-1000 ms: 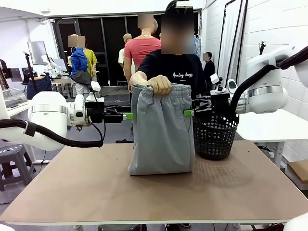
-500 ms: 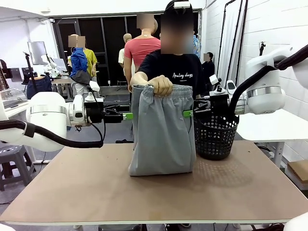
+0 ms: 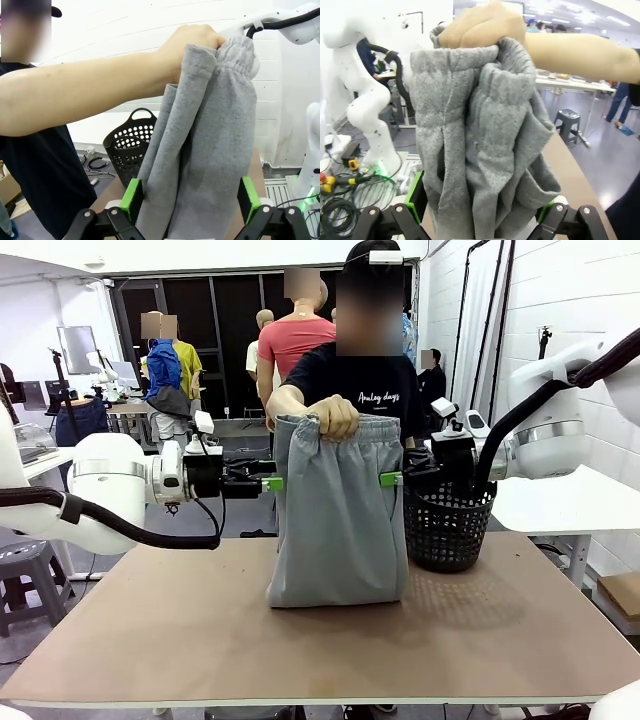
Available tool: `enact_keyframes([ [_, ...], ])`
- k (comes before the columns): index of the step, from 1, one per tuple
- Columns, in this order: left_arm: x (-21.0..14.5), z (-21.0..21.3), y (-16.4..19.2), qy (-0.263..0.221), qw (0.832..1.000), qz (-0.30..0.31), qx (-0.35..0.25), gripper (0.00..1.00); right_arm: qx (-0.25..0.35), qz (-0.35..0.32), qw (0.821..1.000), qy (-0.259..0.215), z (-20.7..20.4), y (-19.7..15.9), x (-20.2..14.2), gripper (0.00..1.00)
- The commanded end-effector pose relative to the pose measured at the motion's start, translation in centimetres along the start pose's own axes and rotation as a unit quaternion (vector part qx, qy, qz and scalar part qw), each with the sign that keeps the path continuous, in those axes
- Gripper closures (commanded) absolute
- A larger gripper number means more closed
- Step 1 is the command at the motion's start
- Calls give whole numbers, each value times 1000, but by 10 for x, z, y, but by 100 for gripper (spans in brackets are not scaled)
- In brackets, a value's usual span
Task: Fold the training pants.
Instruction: Release the ends of the Training pants and then grab the overlapped ends.
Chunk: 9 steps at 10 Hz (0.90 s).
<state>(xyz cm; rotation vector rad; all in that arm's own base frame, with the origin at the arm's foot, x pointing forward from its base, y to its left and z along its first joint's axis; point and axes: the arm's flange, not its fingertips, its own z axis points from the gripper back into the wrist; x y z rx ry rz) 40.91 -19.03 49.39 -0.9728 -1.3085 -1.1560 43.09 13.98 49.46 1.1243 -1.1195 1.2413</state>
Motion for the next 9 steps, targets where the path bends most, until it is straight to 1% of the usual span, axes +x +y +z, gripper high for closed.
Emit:
enact_keyframes([
  [1,-1,-5,6,-2,1000,-19,-14,0,27,-9,999,14,2,-5,4,0],
  [3,-1,-8,2,-1,999,-16,-31,0,38,-8,999,24,0,-2,4,0],
  [5,-4,-6,-3,-11,997,-11,-78,0,39,-4,999,30,-5,-1,5,0],
  [6,-5,-4,-7,-15,993,-13,-116,0,40,-1,999,35,-10,-1,6,0],
  [7,-7,-2,-9,-15,992,-15,-126,0,38,1,999,38,-12,-1,8,0],
  [9,-9,-4,-8,-16,995,-15,-98,0,32,7,999,32,-17,3,12,0],
])
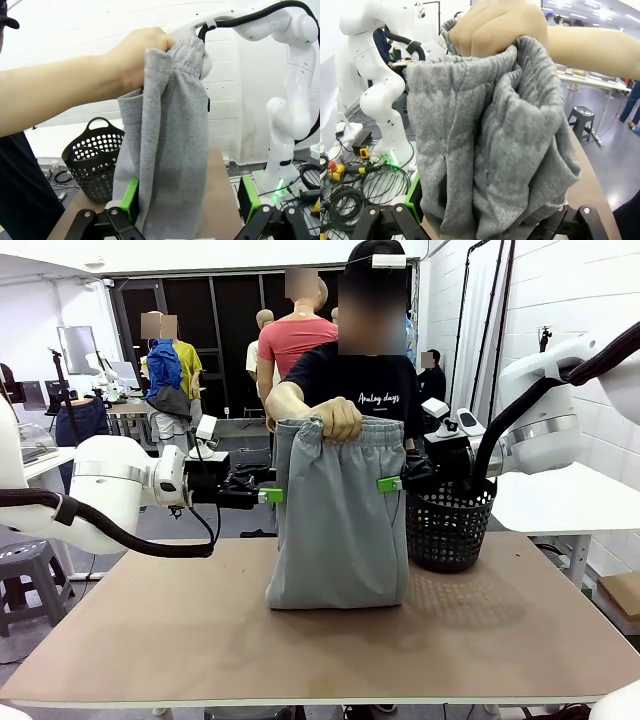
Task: Fold the training pants.
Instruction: Release the ends of the Training pants and then grab the overlapped ends.
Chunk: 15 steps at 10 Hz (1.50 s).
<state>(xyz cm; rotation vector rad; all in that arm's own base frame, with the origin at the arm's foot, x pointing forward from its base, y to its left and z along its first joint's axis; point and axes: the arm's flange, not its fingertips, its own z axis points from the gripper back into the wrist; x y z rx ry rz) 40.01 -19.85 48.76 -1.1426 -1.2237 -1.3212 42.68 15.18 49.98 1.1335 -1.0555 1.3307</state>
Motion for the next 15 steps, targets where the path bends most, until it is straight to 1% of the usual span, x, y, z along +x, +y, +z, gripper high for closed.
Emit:
enact_keyframes([
  [1,-6,-1,3,-3,1000,-7,21,0,-3,-5,1000,4,-8,0,6,0],
  [3,-7,-13,3,-2,999,-7,38,0,10,-6,1000,5,-18,4,6,0],
  [5,-6,-21,6,-2,999,-1,41,0,12,-5,1000,-8,-26,3,4,0],
  [8,0,-33,9,-2,999,5,44,0,1,5,999,-35,-33,-2,1,0],
  [11,7,-44,4,2,998,27,56,0,-9,17,999,-49,-40,-7,-2,0],
  [13,8,-53,9,1,998,44,54,0,-11,18,999,-47,-44,-13,-5,0],
  [14,10,-60,10,-9,997,57,56,0,-16,19,999,-39,-46,-14,-5,0],
  [15,9,-66,12,-5,996,68,62,0,-25,18,999,-36,-47,-17,-5,0],
])
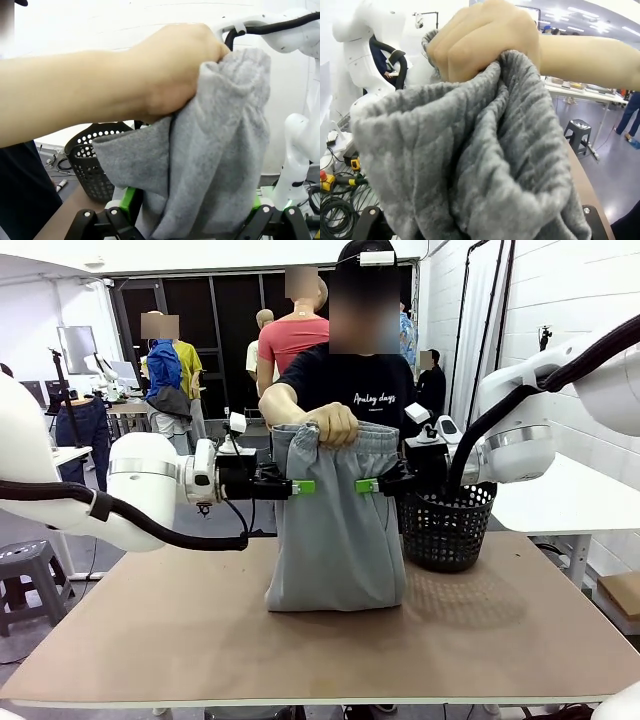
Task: Fold the training pants.
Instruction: Release the ends of the Training pants and then grab the overlapped ends.
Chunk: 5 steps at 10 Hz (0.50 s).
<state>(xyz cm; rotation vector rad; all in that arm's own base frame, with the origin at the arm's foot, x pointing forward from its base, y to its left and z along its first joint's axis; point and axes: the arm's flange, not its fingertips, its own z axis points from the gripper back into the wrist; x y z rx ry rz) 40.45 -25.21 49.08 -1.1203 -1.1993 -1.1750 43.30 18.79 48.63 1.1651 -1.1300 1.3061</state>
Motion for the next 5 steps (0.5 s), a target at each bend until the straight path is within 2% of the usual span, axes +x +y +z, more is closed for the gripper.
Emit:
enact_keyframes([
  [1,3,-15,7,0,999,25,20,0,-18,7,1000,-4,-11,-9,2,0],
  [5,-9,-15,20,7,999,23,34,0,-36,7,999,-15,-9,-13,4,0],
])
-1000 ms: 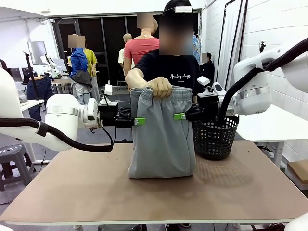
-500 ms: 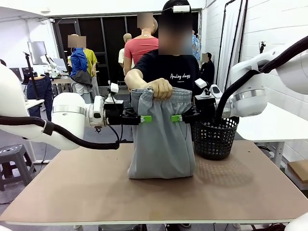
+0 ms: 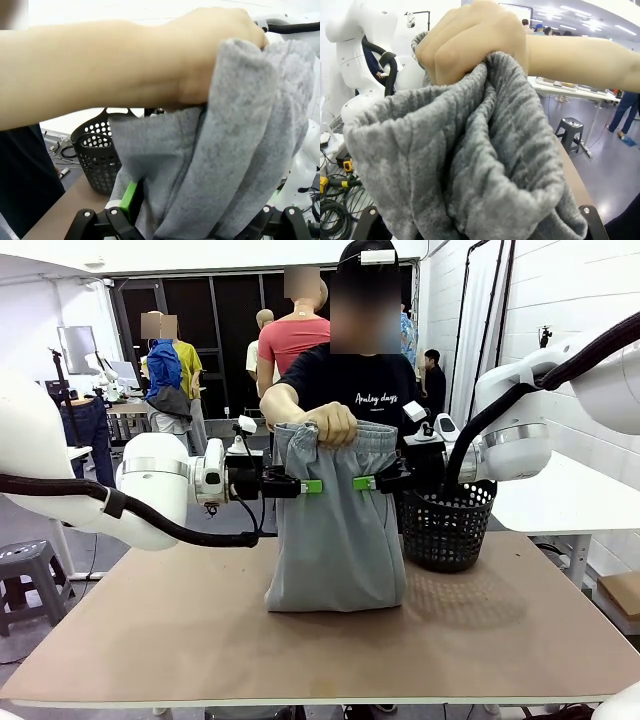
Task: Fold the training pants.
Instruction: Release the ends of the Training pants and then grab the overlapped ends.
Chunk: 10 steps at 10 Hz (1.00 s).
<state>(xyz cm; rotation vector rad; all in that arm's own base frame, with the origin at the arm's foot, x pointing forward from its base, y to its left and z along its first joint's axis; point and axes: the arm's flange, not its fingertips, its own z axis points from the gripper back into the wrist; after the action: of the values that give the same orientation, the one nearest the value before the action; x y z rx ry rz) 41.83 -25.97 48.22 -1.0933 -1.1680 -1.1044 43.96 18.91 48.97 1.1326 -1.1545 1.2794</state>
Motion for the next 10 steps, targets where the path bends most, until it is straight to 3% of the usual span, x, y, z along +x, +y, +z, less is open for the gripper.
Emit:
enact_keyframes([
  [1,-2,-7,8,-8,1000,-11,5,0,-18,-4,1000,-15,-8,-6,1,0],
  [6,1,1,16,-25,999,-45,-4,97,-22,-23,999,5,-3,-13,0,100],
  [10,-1,7,18,-1,1000,-26,-7,100,-12,-24,1000,-5,0,-13,1,100],
])
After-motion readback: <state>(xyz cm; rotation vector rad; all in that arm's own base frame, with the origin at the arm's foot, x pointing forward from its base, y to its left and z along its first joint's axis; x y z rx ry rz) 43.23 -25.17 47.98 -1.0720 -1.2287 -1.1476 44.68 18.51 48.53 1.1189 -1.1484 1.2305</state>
